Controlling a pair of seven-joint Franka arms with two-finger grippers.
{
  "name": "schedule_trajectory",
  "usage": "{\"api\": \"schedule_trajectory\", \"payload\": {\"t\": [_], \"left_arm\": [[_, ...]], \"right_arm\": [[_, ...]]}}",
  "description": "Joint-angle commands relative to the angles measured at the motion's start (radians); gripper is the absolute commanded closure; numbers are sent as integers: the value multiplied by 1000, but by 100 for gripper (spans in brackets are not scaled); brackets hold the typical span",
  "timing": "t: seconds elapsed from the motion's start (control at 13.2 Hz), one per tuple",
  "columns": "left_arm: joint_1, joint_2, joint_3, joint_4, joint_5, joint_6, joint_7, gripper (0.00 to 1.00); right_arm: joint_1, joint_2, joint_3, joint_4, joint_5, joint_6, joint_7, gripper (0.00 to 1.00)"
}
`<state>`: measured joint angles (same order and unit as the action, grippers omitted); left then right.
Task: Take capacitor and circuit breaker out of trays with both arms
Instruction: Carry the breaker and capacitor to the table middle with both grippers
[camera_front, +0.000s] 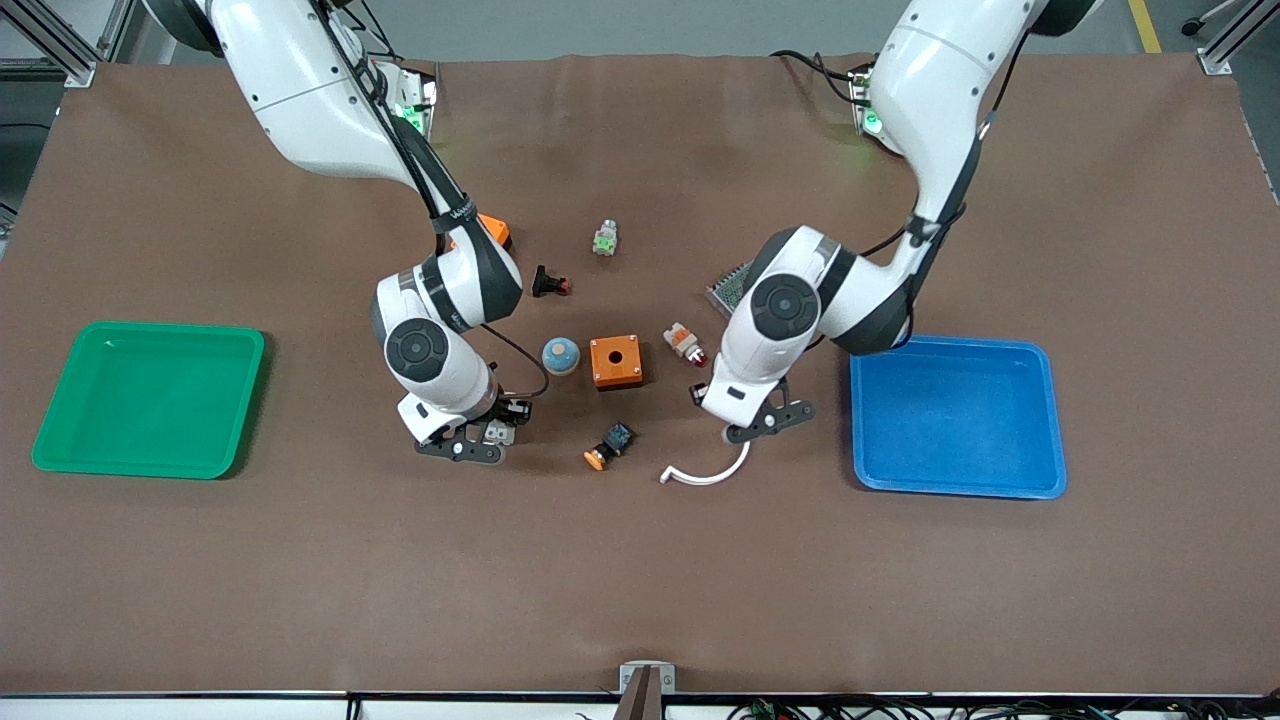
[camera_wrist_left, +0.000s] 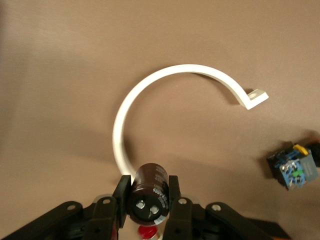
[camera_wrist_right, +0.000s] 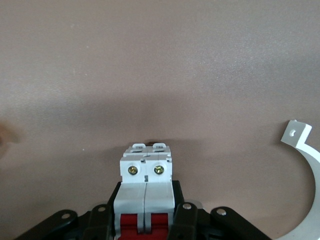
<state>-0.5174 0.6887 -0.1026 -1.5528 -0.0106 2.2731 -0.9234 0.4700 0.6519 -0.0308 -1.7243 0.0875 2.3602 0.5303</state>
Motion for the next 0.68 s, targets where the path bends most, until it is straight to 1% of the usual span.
{"api": "schedule_trajectory", "payload": {"t": [0.0, 0.08, 0.23, 0.3, 0.38, 0.46, 0.53, 0.61], "left_arm": [[-19, 112, 6, 135, 14, -18, -38, 80], [-19, 124, 8, 137, 15, -18, -38, 80], [-21, 150, 11, 137, 17, -18, -37, 80], [-23, 153, 12, 137, 17, -18, -37, 79], [-23, 158, 12, 137, 17, -18, -37, 78], [-23, 158, 12, 137, 17, -18, -37, 78], [-23, 155, 12, 137, 17, -18, -37, 71], [-23, 147, 12, 137, 21, -20, -29, 29]], "right_arm": [[7, 5, -11, 23, 8, -9, 17, 4], [6, 3, -11, 28, 9, -10, 17, 0], [1, -6, -12, 44, 8, -42, 8, 0], [-2, -9, -15, 81, 0, -105, 2, 0], [-10, -15, -18, 124, -6, -198, -12, 0], [-36, -37, -17, 184, -17, -311, -76, 0], [-63, -52, -17, 224, -17, -417, -140, 0], [-98, -78, -17, 253, -17, -514, -203, 0]]}}
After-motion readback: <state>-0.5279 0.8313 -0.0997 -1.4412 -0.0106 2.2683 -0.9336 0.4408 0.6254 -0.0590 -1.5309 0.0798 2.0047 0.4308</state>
